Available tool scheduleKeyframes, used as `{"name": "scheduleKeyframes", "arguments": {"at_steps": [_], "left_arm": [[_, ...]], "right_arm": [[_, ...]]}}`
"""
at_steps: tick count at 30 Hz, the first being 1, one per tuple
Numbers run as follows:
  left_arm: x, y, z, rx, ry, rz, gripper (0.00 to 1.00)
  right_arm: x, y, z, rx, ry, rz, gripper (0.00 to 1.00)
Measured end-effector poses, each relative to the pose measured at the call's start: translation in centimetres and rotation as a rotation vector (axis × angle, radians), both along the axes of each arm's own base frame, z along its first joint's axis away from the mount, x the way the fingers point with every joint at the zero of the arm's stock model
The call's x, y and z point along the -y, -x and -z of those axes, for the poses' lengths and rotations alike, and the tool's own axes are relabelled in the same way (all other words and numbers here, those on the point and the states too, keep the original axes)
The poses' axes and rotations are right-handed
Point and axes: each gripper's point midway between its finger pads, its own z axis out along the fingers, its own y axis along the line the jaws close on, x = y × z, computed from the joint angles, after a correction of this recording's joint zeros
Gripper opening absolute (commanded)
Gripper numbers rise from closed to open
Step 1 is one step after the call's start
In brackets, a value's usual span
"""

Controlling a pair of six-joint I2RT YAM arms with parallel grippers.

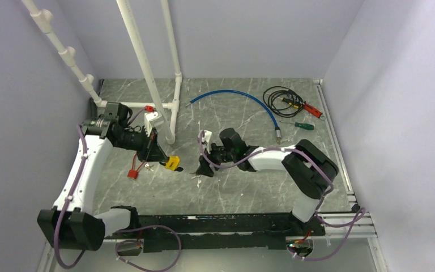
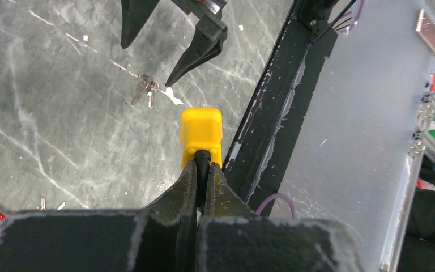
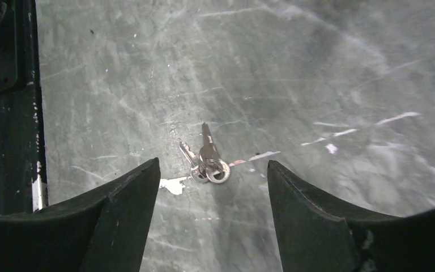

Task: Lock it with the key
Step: Place the key at the center of the board.

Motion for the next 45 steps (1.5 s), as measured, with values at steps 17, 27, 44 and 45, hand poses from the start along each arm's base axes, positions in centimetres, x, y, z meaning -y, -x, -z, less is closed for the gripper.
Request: {"name": "scheduleKeyframes", "arguments": {"at_steps": [17,27,44,45], "left_arm": [[6.7,0.4,-4.9,-0.104,0.203,0.124,0.0],[9.7,-1.0,-5.6,-0.143,0.259,0.176,0.0],[11.4,-0.1,-5.4,-0.171,0.266,0.237,0.0],[11.5,-0.1,-5.2,-0.178,0.263,0.238,0.0]], "right_arm": [[5.8,0.8,-17.0,0.541,-0.166,-0.112,1.0],[7.3,3.6,-15.7,0.61,-0.099,-0.217,1.0],[6.7,2.6,-16.2,0.673,-0.094,-0.2,0.74],[6.7,2.7,-16.5,0.68,-0.099,-0.203,0.73]]}}
